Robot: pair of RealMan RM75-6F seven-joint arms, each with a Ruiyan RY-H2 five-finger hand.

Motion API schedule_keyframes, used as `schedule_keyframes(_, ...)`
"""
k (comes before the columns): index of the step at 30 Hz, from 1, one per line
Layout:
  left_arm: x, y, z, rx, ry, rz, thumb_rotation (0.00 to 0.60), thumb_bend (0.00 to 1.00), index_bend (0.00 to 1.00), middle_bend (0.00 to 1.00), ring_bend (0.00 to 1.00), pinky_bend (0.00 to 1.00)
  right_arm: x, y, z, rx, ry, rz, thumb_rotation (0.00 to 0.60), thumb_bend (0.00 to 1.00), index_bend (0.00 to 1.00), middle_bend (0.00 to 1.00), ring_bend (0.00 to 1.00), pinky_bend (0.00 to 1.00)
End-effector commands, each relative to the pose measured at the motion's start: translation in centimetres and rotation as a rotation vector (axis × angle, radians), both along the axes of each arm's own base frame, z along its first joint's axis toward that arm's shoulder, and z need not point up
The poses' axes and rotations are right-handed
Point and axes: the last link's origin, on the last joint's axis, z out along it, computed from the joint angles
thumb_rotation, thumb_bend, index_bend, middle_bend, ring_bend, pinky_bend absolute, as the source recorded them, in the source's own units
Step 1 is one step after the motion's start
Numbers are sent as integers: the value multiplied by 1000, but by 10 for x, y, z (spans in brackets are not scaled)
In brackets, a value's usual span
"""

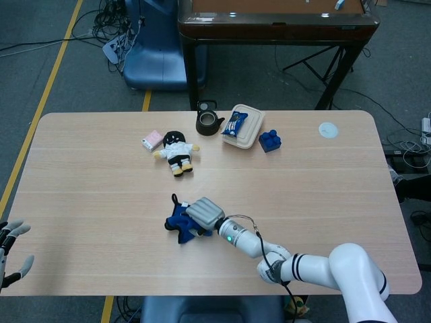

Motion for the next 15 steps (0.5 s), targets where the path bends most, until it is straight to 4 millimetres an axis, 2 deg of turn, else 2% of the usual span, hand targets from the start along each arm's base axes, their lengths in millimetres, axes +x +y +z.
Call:
schedule_keyframes(1,0,0,0,1,0,-1,600,269,260,180,114,120,9,15,-3,50,-12,33,600,808,714,669,623,809)
schedule_keyframes(4,0,-1,0,1,1,0,600,270,261,180,114,120,7,17,-2,55,-3,43,600,807,714,669,623,809)
schedule_keyframes(9,0,-1,0,-1,-1,-3,600,270,261,180,114,120,-6,8,1,24,26,23,600,807,714,669,623,809)
schedule_keyframes(15,1,1,-2,-7,-2,-11,600,269,260,179,114,120,-29,-16,11,-46,67,-46,600,807,714,669,623,809)
